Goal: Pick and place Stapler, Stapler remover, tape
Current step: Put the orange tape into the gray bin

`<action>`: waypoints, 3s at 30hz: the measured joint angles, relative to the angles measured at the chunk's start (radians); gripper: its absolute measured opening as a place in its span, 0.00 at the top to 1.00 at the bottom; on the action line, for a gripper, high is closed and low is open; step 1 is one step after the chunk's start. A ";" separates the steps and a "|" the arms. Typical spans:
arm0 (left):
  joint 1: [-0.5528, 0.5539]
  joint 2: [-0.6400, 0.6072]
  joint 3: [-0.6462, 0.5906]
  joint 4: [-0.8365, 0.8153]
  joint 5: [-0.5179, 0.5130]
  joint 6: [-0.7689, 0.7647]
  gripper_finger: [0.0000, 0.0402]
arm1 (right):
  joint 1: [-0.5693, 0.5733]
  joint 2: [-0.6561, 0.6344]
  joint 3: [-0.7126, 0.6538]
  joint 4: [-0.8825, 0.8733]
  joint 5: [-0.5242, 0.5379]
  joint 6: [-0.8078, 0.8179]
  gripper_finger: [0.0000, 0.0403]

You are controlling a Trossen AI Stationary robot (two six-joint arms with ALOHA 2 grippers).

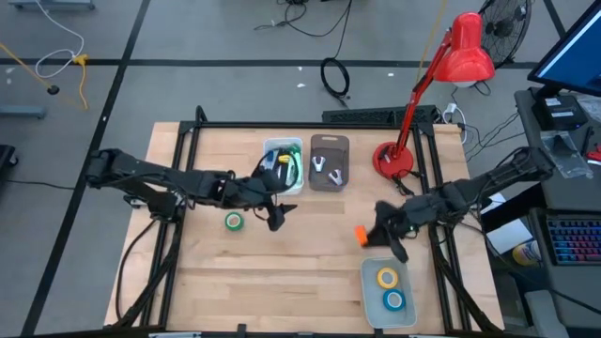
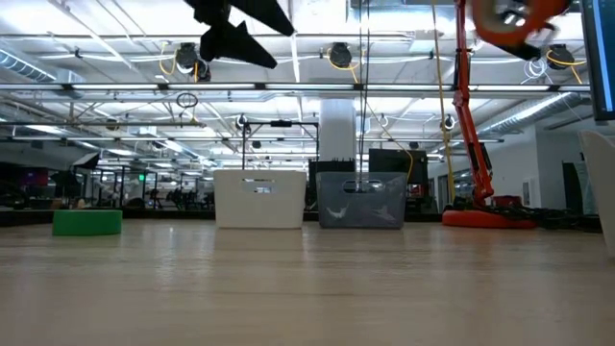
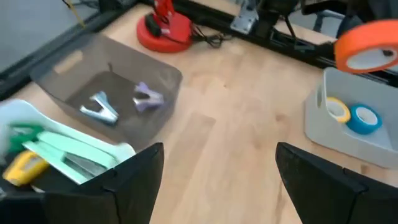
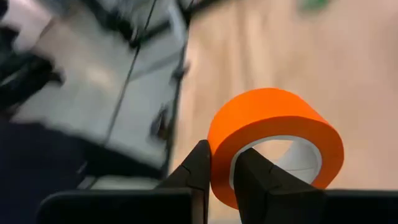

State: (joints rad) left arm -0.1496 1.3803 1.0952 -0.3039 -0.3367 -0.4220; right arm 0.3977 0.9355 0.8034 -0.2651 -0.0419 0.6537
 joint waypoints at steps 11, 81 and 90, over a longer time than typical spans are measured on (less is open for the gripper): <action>-0.036 -0.032 -0.235 0.263 0.024 -0.135 0.22 | 0.211 0.110 0.000 -0.043 -0.120 0.360 0.91; -0.042 -0.037 -0.340 0.387 0.077 -0.182 0.21 | 0.197 0.554 0.131 -0.345 -0.146 0.224 0.90; -0.042 -0.037 -0.340 0.388 0.077 -0.182 0.20 | 0.199 0.557 0.127 -0.290 -0.228 0.197 0.82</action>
State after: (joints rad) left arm -0.1911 1.3437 0.7555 0.0837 -0.2600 -0.6041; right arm 0.5964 1.4921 0.9306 -0.5555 -0.2696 0.8509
